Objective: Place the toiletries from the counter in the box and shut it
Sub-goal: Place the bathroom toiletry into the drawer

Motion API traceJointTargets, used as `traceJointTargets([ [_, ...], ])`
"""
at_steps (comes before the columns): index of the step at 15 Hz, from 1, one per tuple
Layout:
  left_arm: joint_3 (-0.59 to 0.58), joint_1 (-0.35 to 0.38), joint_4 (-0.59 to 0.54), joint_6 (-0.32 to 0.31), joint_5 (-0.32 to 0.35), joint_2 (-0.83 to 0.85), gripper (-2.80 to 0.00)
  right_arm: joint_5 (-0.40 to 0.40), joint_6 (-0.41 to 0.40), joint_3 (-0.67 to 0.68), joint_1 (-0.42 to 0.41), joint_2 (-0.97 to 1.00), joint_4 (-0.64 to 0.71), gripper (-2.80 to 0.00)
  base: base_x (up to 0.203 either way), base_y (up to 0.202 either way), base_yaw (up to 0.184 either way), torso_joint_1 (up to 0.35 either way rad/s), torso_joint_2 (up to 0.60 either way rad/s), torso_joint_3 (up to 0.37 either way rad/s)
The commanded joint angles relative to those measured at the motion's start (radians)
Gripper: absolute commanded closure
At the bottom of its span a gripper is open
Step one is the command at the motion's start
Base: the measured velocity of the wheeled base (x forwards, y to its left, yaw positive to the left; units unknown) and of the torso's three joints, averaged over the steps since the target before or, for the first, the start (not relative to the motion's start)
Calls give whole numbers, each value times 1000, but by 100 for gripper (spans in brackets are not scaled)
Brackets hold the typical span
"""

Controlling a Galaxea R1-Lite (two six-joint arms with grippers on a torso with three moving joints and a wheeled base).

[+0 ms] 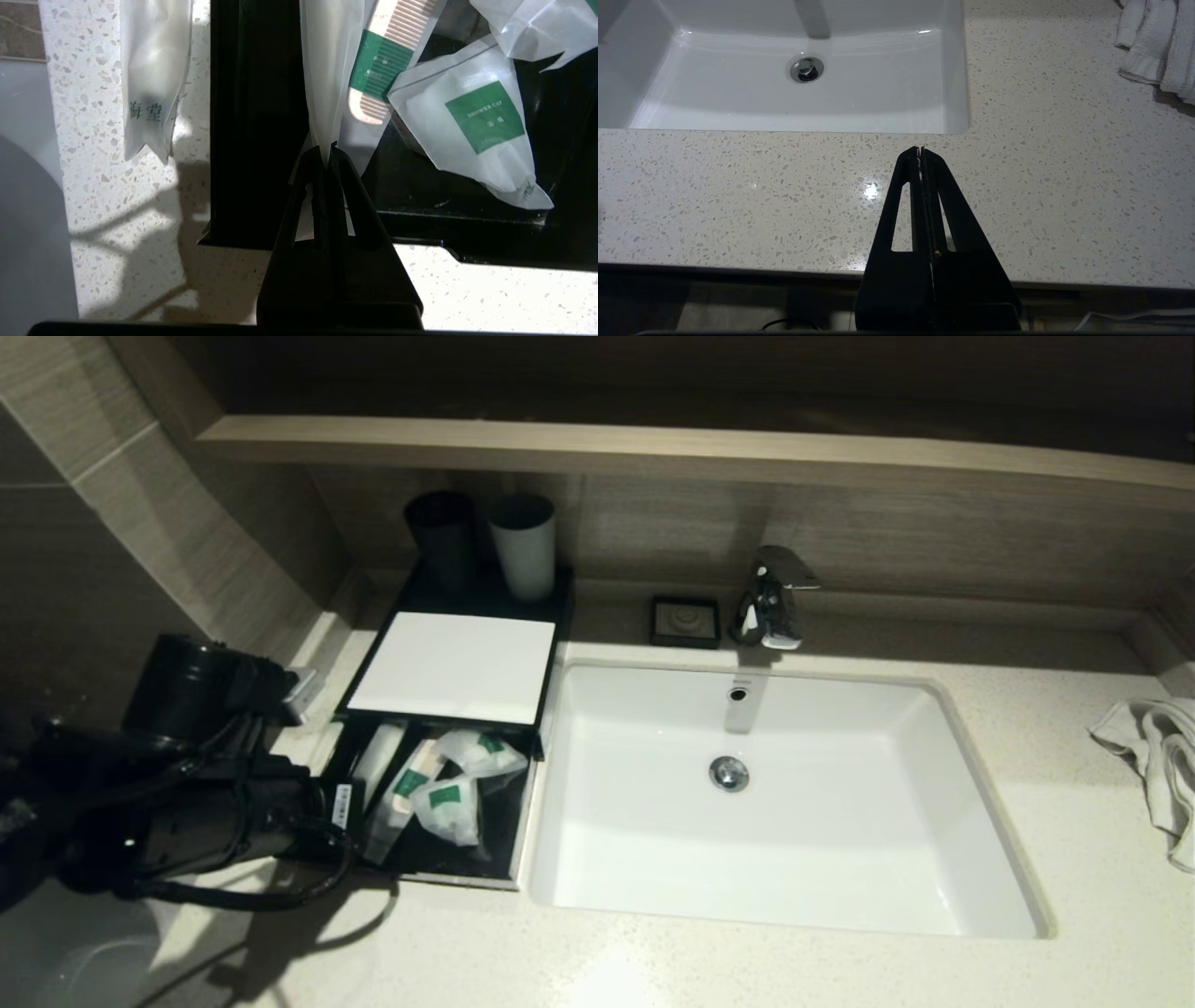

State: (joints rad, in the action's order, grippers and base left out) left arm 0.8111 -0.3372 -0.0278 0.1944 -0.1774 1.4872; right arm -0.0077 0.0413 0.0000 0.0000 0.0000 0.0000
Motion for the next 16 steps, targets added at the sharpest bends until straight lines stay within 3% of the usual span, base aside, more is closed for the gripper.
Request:
traceJointTargets([
  [1, 7, 0, 17, 0, -2, 41, 0, 0, 0, 0, 0, 0, 0, 0, 0, 0, 0, 0, 0, 0],
  [16, 40, 3, 109, -1, -8, 130, 0, 0, 0, 0, 0, 0, 0, 0, 0, 0, 0, 0, 0, 0],
])
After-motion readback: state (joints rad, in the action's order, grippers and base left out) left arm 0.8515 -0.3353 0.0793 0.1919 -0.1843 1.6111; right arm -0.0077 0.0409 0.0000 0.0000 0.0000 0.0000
